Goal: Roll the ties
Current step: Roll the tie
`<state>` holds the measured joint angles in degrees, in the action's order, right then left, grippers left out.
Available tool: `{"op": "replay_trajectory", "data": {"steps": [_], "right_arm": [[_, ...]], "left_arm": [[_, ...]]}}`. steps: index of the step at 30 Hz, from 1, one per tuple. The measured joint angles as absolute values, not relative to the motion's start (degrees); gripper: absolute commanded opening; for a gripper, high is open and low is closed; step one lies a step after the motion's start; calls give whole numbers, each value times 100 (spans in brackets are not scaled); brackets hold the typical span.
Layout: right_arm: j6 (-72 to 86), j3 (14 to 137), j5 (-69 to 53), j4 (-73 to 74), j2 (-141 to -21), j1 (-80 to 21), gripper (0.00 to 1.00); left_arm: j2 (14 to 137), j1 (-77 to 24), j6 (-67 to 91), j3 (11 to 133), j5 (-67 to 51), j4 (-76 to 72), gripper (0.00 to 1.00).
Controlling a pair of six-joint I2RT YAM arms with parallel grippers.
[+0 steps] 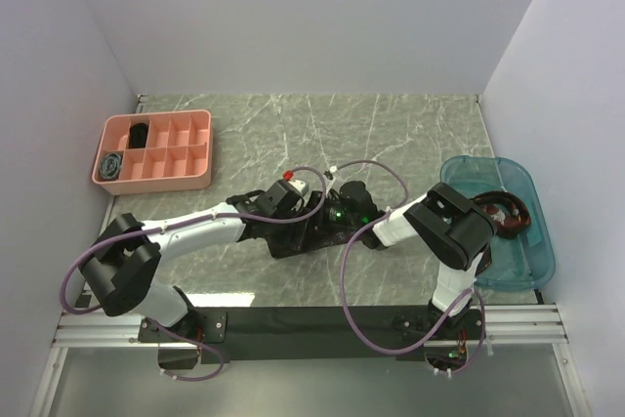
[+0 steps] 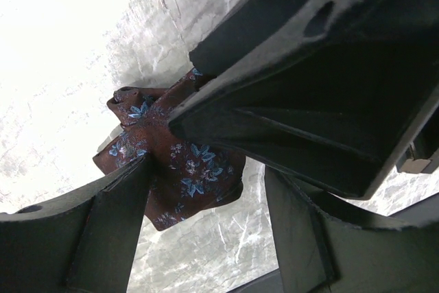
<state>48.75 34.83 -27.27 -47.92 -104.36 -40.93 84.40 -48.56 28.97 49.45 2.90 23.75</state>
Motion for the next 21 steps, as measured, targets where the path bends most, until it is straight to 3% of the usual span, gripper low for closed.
{"op": "replay_trajectory", "data": {"steps": [7, 13, 21], "right_arm": [[4676, 3889, -3013, -4226, -10451, -4062, 51], [4598, 4206, -3391, -4095, -10663, -4095, 34], [4364, 4158, -3253, -3673, -10571, -4095, 33]], "left_arm": [[8449, -4925, 2810, 4945, 257, 2320, 72], [8547, -4995, 2895, 4945, 250, 2067, 72], [8586, -5017, 2943, 4945, 276, 1977, 73]]}}
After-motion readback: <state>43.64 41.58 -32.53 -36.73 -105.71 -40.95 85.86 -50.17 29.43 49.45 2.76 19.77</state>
